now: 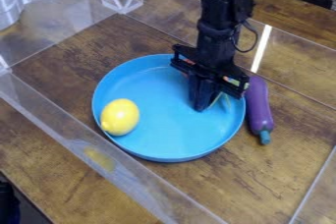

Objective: Move the carrot to the left side

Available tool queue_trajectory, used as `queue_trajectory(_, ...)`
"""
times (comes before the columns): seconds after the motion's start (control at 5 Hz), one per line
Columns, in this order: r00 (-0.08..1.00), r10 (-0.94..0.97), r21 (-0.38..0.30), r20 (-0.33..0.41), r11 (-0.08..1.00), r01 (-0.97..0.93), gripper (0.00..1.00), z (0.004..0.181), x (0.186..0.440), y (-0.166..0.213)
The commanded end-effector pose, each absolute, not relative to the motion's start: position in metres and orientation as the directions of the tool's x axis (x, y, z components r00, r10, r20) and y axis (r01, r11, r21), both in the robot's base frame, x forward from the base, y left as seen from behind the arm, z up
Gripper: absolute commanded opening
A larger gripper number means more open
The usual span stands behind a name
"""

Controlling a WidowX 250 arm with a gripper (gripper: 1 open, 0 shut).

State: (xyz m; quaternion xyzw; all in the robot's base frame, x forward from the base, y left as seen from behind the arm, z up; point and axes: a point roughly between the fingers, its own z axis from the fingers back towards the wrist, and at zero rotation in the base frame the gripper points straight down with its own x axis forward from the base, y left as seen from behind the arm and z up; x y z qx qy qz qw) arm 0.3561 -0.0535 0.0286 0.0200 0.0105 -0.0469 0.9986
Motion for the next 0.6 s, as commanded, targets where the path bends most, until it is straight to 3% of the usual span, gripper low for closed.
queue_trajectory(0.0, 0.998, -0.03, 0.045, 0.046, 0.999, 0.028, 0.0, 0.053, 0.358, -0.043)
queue_trajectory(0.2, 0.998, 0.014, 0.049, 0.059, 0.999, -0.017, 0.0, 0.061, 0.354, -0.039)
queue_trajectory(0.4, 0.997, 0.021, 0.046, 0.08, 0.999, -0.025, 0.0, 0.081, 0.357, -0.045)
